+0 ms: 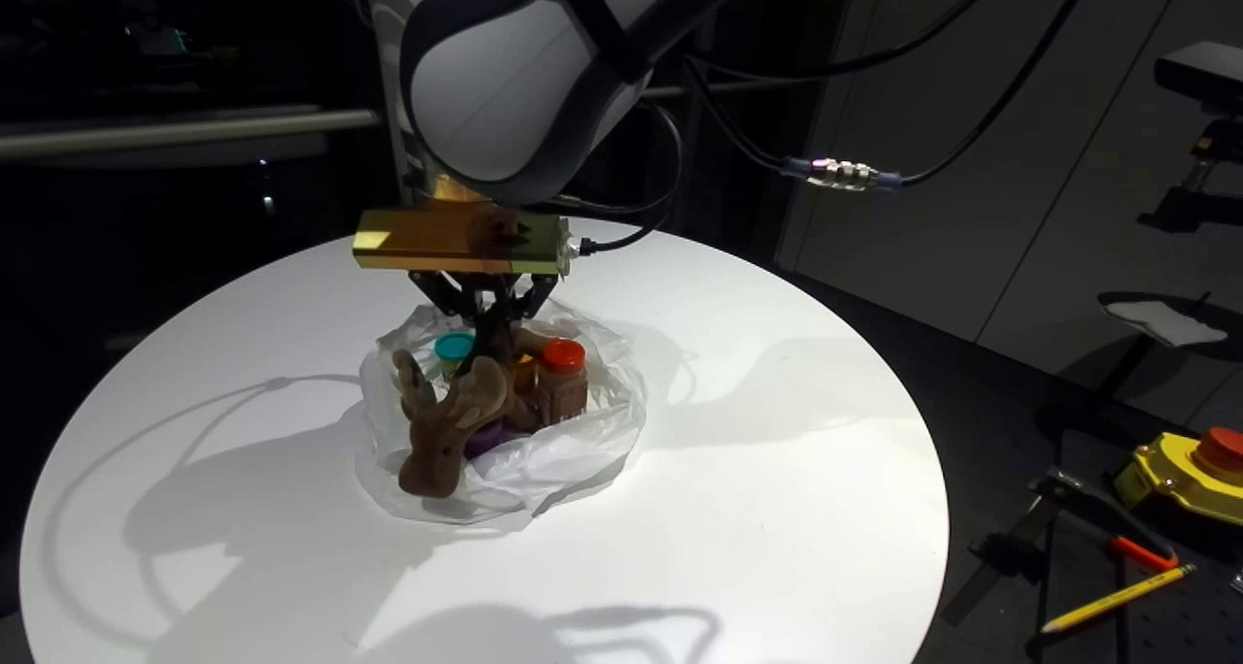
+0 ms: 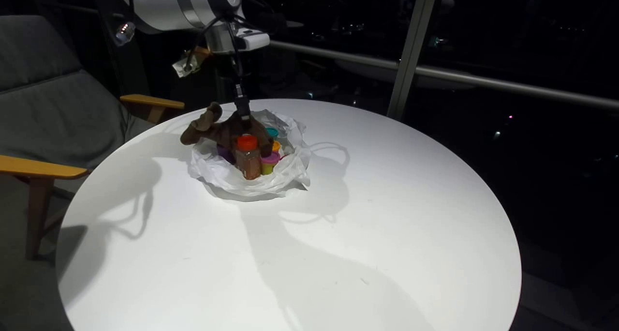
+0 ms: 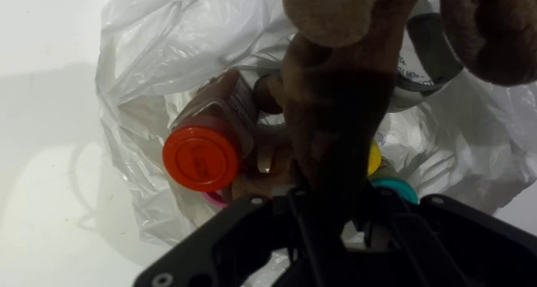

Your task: Remove the contents from the plastic bag.

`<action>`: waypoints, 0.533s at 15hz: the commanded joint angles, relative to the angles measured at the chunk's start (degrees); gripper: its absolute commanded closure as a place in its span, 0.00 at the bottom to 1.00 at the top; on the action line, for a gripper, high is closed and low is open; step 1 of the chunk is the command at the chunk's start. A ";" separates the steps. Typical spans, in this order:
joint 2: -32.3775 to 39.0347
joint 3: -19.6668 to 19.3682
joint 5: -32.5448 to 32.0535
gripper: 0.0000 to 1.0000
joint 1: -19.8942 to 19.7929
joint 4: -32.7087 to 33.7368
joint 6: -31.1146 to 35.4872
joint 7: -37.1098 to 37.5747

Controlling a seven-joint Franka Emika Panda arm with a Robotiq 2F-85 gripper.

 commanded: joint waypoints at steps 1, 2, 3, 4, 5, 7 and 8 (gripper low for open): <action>-8.17 -0.30 0.88 0.98 0.98 -6.20 0.58 0.60; -11.44 -0.53 0.40 0.96 1.20 -8.92 1.34 0.91; -13.89 -0.86 -0.14 0.96 1.31 -10.90 2.27 1.38; -16.39 -1.37 -1.02 0.98 1.48 -12.93 3.00 2.03; -19.20 -1.75 -2.04 0.98 1.62 -15.08 2.97 2.60; -25.02 -2.66 -4.94 0.96 1.40 -19.87 1.56 3.84; -27.99 -2.89 -6.38 0.96 0.78 -22.51 0.25 4.15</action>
